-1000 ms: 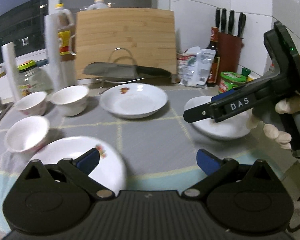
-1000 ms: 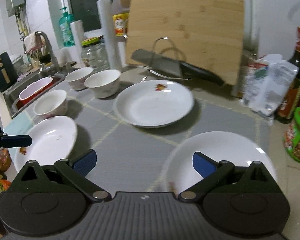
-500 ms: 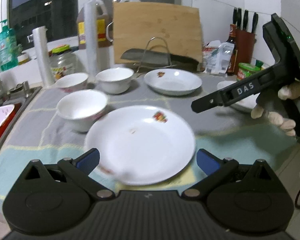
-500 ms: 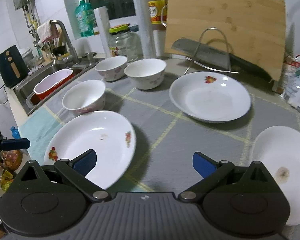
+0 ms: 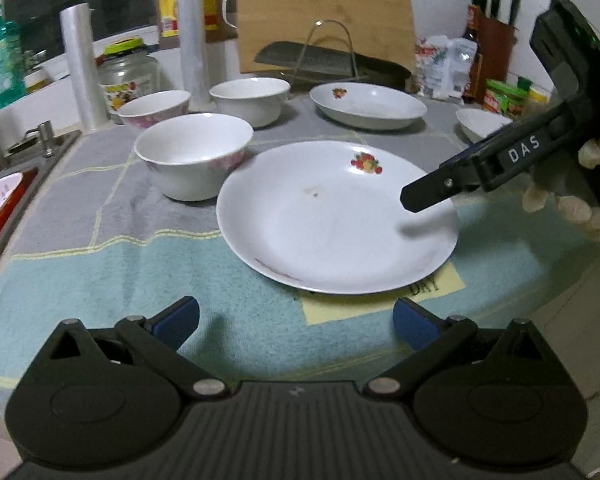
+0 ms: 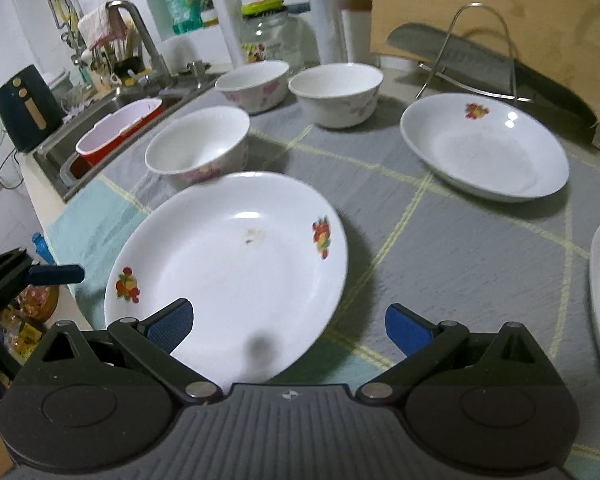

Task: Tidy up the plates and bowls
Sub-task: 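Carry the stained plate with the right gripper toward the other large white plate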

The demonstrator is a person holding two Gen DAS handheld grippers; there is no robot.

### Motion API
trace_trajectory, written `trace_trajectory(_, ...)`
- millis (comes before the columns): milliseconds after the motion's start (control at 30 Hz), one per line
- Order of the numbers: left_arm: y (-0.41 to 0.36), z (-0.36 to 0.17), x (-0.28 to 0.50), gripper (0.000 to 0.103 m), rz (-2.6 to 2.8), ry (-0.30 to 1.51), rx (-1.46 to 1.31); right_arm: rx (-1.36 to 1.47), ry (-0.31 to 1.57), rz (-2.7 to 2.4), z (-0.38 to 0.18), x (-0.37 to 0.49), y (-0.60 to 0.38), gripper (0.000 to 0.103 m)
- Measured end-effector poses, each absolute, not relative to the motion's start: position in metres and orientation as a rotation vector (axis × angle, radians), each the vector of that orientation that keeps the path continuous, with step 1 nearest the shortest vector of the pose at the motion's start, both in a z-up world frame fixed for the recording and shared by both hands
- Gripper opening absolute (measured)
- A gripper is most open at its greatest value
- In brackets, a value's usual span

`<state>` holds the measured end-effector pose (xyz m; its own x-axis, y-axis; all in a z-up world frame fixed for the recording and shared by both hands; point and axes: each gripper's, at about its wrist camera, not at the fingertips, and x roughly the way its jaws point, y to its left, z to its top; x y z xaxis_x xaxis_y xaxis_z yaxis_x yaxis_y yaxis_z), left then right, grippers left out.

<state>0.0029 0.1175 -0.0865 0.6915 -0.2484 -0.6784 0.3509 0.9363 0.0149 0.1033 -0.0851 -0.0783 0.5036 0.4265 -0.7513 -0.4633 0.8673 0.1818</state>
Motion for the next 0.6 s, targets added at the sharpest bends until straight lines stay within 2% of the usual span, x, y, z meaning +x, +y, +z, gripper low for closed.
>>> trace_trajectory(600,0.122,-0.104,0.029,0.102,-0.516,0.751,0.217,-0.052,0.939,0.566,-0.095,0.123,-0.068,0.103)
